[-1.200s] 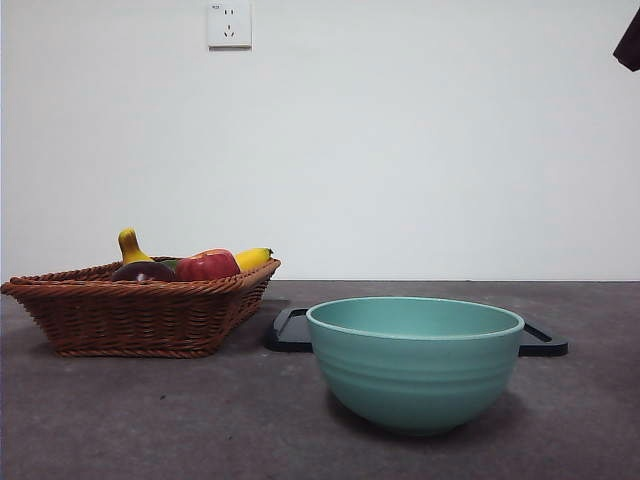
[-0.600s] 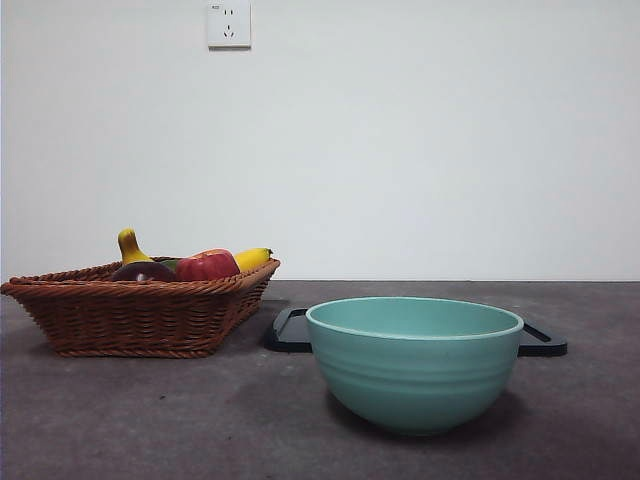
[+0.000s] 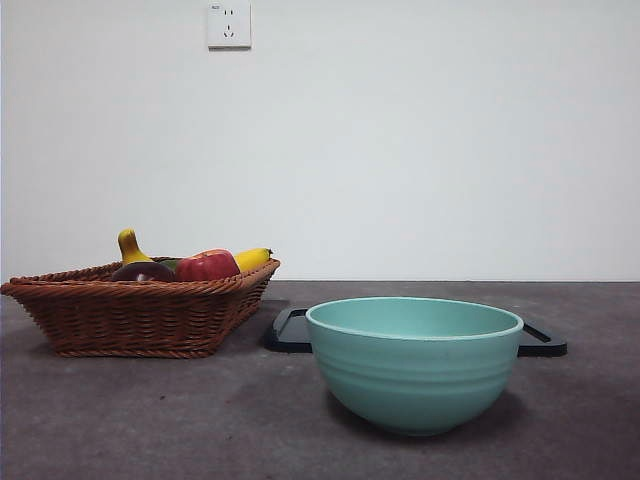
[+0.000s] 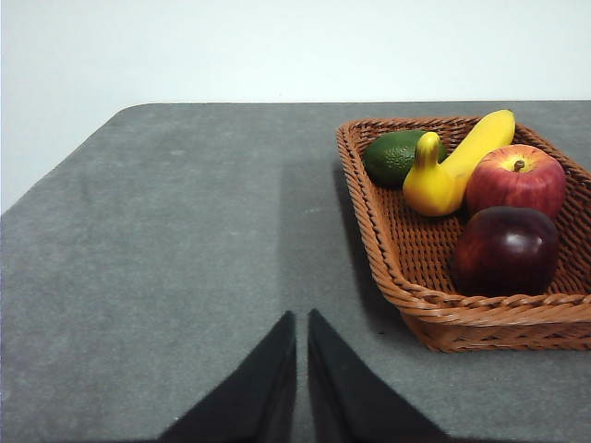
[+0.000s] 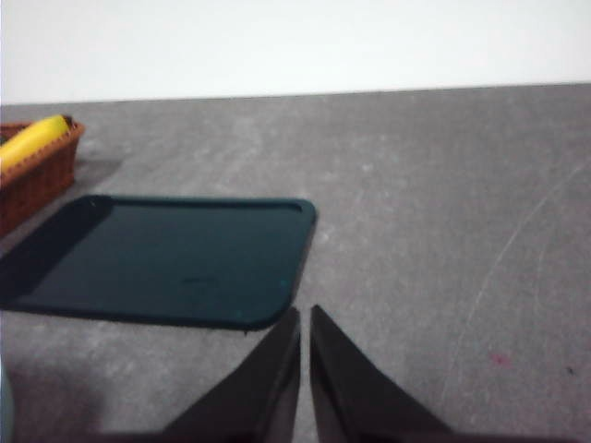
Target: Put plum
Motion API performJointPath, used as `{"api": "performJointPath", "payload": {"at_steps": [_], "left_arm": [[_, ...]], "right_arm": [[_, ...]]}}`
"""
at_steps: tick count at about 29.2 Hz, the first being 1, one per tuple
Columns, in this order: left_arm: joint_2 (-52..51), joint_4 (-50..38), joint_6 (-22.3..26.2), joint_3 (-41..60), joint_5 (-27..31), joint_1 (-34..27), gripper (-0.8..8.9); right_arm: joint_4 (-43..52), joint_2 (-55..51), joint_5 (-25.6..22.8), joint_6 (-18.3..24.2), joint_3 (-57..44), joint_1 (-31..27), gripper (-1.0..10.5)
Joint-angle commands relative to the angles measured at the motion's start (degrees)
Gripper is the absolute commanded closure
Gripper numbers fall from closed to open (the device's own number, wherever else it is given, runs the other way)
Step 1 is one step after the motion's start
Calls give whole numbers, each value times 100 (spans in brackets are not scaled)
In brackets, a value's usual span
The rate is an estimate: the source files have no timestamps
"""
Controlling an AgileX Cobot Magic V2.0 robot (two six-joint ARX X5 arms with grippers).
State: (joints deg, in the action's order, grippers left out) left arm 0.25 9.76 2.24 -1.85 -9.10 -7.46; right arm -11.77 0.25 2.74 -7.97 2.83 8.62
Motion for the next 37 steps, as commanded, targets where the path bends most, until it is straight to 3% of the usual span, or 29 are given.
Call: {"api": "performJointPath", "payload": {"at_steps": [1,37], "left_arm": [[-7,-57,-9,118,13,-13,795],[-7,-59,-9,118,13,-13,795]], "right_arm": [[61,-4,-24,-83,-142,13,937],[278,-4,-20,-59,-208,24,937]]}}
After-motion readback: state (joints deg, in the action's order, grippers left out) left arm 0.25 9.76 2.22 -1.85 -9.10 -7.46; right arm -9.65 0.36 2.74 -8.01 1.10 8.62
